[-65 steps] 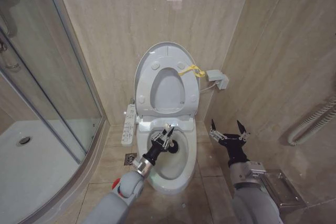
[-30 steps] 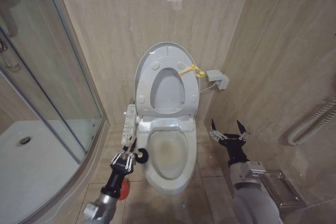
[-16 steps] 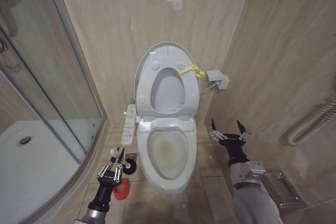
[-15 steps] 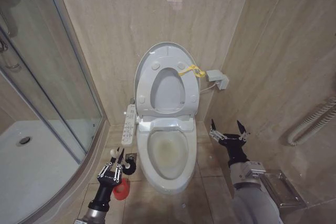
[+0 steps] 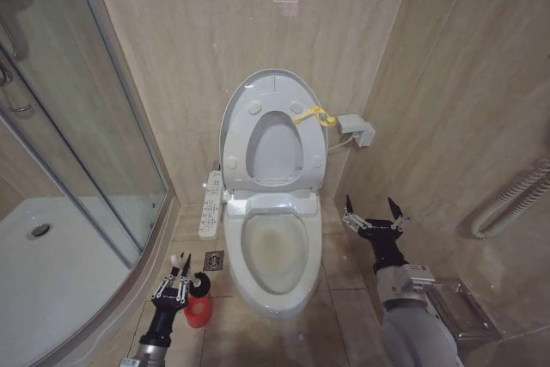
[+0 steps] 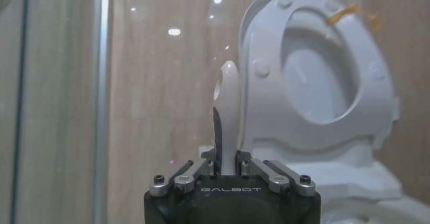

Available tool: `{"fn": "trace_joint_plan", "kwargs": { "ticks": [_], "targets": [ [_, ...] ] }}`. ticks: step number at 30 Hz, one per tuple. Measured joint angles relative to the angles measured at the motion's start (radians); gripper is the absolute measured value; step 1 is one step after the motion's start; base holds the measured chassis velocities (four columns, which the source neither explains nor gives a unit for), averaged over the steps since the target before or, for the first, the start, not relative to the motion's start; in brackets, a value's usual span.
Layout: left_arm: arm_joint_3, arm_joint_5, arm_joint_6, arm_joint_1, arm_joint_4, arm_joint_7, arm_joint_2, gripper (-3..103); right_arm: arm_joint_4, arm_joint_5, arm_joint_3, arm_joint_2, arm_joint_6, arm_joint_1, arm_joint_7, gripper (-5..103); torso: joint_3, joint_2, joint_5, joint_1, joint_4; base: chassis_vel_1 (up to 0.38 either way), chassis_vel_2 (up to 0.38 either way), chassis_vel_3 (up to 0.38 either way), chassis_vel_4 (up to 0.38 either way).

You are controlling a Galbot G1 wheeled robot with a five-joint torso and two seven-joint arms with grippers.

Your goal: Open the toilet lid, clean the toilet bowl with a toilet brush, close the toilet lid, and flush.

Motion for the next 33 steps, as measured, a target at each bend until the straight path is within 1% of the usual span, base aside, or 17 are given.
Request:
{"fn": "trace_joint_plan", "kwargs": {
  "ticks": [1, 2, 4, 6, 7, 8, 11, 12, 13, 14, 15, 18, 19, 21, 25, 32, 33],
  "targets": [
    [0.001, -0.007, -0.011, -0.021, 0.039, 0.001, 0.0, 18, 0.0, 0.0, 0.0, 0.0, 0.0, 0.0, 0.0, 100, 0.0, 0.0, 0.0, 0.0, 0.0003, 0.0, 0.0, 0.0, 0.0],
    [0.002, -0.013, -0.021, -0.041, 0.071, 0.002, -0.001, 18, 0.0, 0.0, 0.0, 0.0, 0.0, 0.0, 0.0, 100, 0.0, 0.0, 0.0, 0.0, 0.0, 0.0, 0.0, 0.0, 0.0],
    [0.004, -0.017, -0.026, -0.051, 0.088, 0.003, -0.002, 18, 0.0, 0.0, 0.0, 0.0, 0.0, 0.0, 0.0, 100, 0.0, 0.0, -0.0001, 0.0, 0.0001, 0.0, 0.0, 0.0, 0.0],
    [0.012, -0.032, -0.043, -0.089, 0.148, 0.015, -0.004, 18, 0.0, 0.0, 0.0, 0.0, 0.0, 0.0, 0.0, 100, 0.0, 0.0, 0.0, 0.0, 0.0001, 0.0, 0.0, 0.0, 0.0],
    [0.012, -0.032, -0.043, -0.089, 0.148, 0.015, -0.004, 18, 0.0, 0.0, 0.0, 0.0, 0.0, 0.0, 0.0, 100, 0.0, 0.0, 0.0, 0.0, 0.0001, 0.0, 0.0, 0.0, 0.0],
    [0.016, -0.04, -0.053, -0.107, 0.178, 0.023, -0.004, 18, 0.0, 0.0, 0.0, 0.0, 0.0, 0.0, 0.0, 100, 0.0, 0.0, 0.0001, 0.0, -0.0001, 0.0, 0.0, 0.0, 0.0],
    [0.041, -0.071, -0.081, -0.163, 0.28, 0.046, -0.004, 18, 0.0, 0.0, 0.0, 0.0, 0.0, 0.0, 0.0, 100, 0.0, 0.0, -0.0001, 0.0, 0.0003, 0.0, 0.0, 0.0, 0.0],
    [0.041, -0.071, -0.081, -0.163, 0.28, 0.046, -0.004, 18, 0.0, 0.0, 0.0, 0.0, 0.0, 0.0, 0.0, 100, 0.0, 0.0, -0.0001, 0.0, 0.0003, 0.0, 0.0, 0.0, 0.0],
    [0.048, -0.076, -0.085, -0.175, 0.3, 0.05, -0.004, 18, 0.0, 0.0, 0.0, 0.0, 0.0, 0.0, 0.0, 100, 0.0, 0.0, 0.0, 0.0, 0.0, 0.0, 0.0, 0.0, 0.0],
    [0.066, -0.085, -0.097, -0.201, 0.346, 0.057, -0.006, 18, 0.0, 0.0, 0.0, 0.0, 0.0, 0.0, 0.0, 100, 0.0, 0.0, 0.0002, 0.0, -0.0001, 0.0, 0.0, 0.0, 0.0],
    [0.066, -0.085, -0.097, -0.201, 0.346, 0.057, -0.006, 18, 0.0, 0.0, 0.0, 0.0, 0.0, 0.0, 0.0, 100, 0.0, 0.0, 0.0002, 0.0, -0.0001, 0.0, 0.0, 0.0, 0.0],
    [0.095, -0.101, -0.117, -0.248, 0.448, 0.068, -0.016, 18, 0.0, 0.0, 0.0, 0.0, 0.0, 0.0, 0.0, 100, 0.0, 0.0, 0.0001, 0.0, 0.0, 0.0, 0.0, 0.0, 0.0],
    [0.095, -0.101, -0.117, -0.248, 0.448, 0.068, -0.016, 18, 0.0, 0.0, 0.0, 0.0, 0.0, 0.0, 0.0, 100, 0.0, 0.0, 0.0001, 0.0, 0.0, 0.0, 0.0, 0.0, 0.0],
    [0.11, -0.111, -0.12, -0.266, 0.493, 0.07, -0.02, 18, 0.0, 0.0, 0.0, 0.0, 0.0, 0.0, 0.0, 100, 0.0, 0.0, 0.0, 0.0, 0.0, 0.0, 0.0, 0.0, 0.0],
    [0.122, -0.116, -0.127, -0.287, 0.545, 0.073, -0.021, 18, 0.0, 0.0, 0.0, 0.0, 0.0, 0.0, 0.0, 100, 0.0, 0.0, 0.0001, 0.0, 0.0001, 0.0, 0.0, 0.0, 0.0],
    [0.126, -0.118, -0.135, -0.31, 0.597, 0.077, -0.016, 18, 0.0, 0.0, 0.0, 0.0, 0.0, 0.0, 0.0, 100, 0.0, 0.0, 0.0, 0.0, 0.0, 0.0, 0.0, 0.0, 0.0],
    [0.126, -0.124, -0.139, -0.322, 0.623, 0.083, -0.011, 18, 0.0, 0.0, 0.0, 0.0, 0.0, 0.0, 0.0, 100, 0.0, 0.0, 0.0002, 0.0, 0.0002, 0.0, 0.0, 0.0, 0.0]
  ]
}}
